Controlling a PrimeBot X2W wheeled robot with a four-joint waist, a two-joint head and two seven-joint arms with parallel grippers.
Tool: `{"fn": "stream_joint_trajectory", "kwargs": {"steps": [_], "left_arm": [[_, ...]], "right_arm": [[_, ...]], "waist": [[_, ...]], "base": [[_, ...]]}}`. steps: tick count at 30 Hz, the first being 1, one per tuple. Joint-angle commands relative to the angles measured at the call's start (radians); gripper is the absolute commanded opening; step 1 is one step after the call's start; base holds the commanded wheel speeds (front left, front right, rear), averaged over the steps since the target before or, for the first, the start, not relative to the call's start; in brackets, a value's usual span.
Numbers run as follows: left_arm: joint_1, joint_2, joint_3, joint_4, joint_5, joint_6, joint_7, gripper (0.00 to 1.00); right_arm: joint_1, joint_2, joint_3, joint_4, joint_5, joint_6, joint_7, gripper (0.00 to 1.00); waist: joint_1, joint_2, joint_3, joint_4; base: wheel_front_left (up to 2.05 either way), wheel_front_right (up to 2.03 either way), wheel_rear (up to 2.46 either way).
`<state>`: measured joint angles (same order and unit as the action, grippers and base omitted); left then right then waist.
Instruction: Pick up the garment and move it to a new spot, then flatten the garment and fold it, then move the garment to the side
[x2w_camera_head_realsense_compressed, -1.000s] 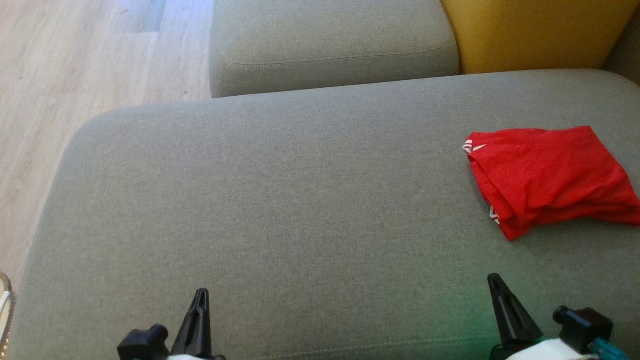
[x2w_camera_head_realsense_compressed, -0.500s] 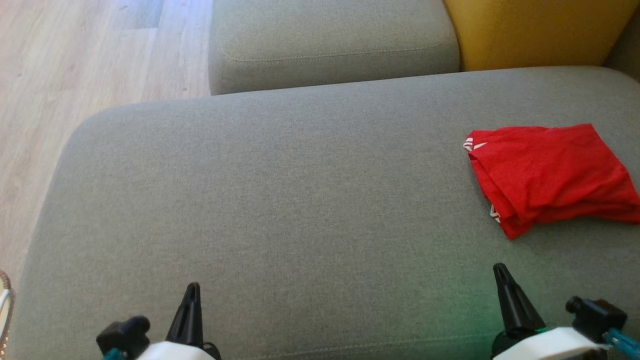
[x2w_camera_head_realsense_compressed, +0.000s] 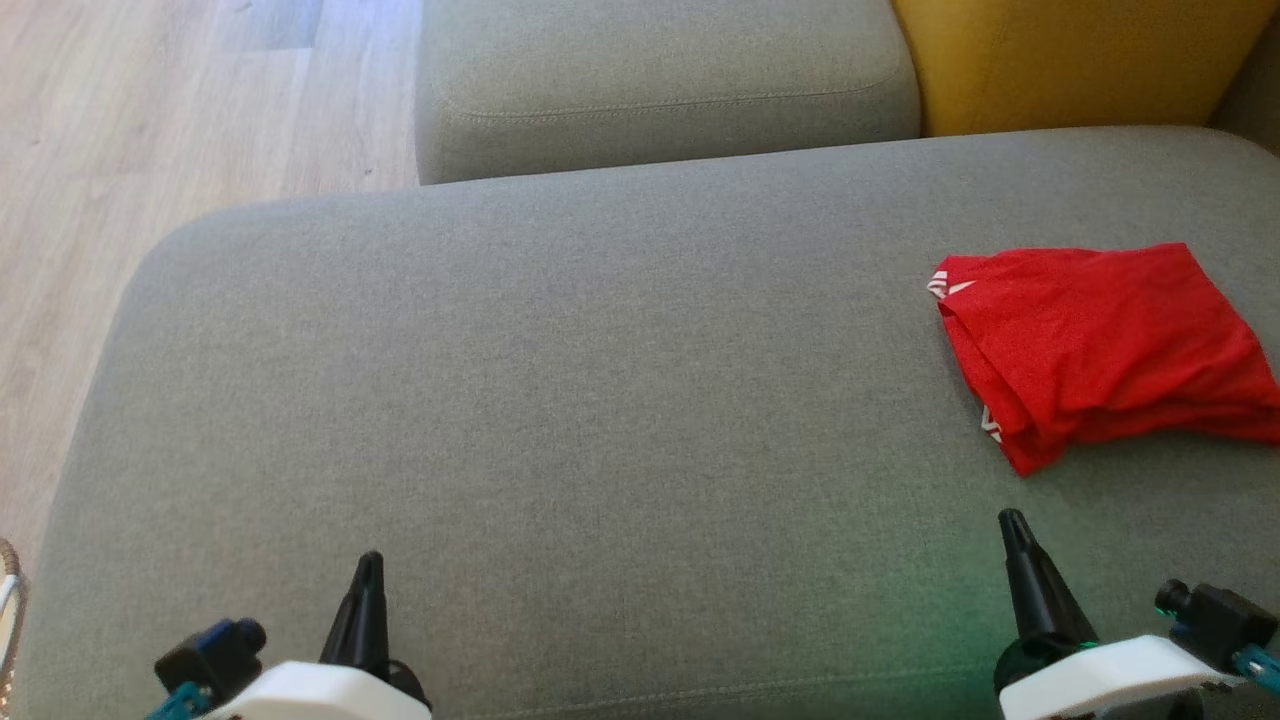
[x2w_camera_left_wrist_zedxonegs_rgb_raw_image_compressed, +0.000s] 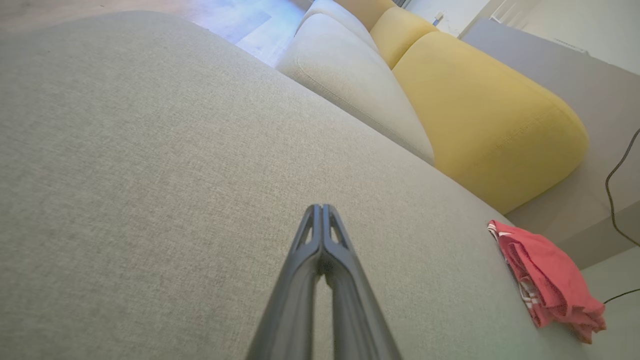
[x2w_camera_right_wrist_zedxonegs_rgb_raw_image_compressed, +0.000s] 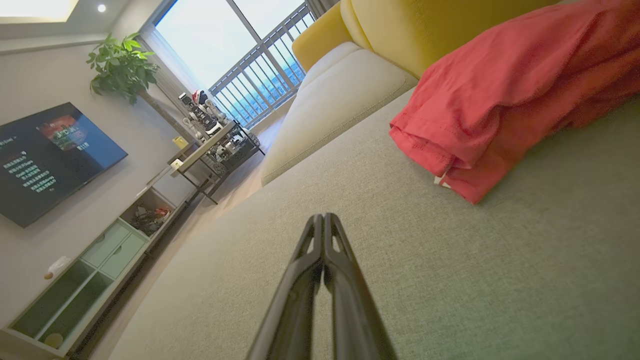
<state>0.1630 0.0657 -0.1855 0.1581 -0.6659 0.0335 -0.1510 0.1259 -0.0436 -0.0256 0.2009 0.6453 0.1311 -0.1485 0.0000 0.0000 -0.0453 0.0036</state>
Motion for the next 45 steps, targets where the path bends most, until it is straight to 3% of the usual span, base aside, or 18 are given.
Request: {"fn": "stream_joint_trajectory", "kwargs": {"steps": [1, 45], "left_arm": [[-0.053, 0.015, 0.021, -0.028, -0.022, -0.011, 0.002, 0.00], [-0.169, 0.019, 0.143, 0.032, -0.545, -0.094, 0.121, 0.00]], "right_arm": [[-0.053, -0.020, 0.002, -0.025, 0.023, 0.000, 0.003, 0.00], [-0.149, -0.029, -0.024, 0.011, 0.551, 0.000, 0.125, 0.00]], "waist": [[0.0000, 0.0000, 0.000, 0.000], [0.0000, 0.0000, 0.026, -0.002]], "base": [[0.00, 0.00, 0.00], [0.00, 0.00, 0.00]]}}
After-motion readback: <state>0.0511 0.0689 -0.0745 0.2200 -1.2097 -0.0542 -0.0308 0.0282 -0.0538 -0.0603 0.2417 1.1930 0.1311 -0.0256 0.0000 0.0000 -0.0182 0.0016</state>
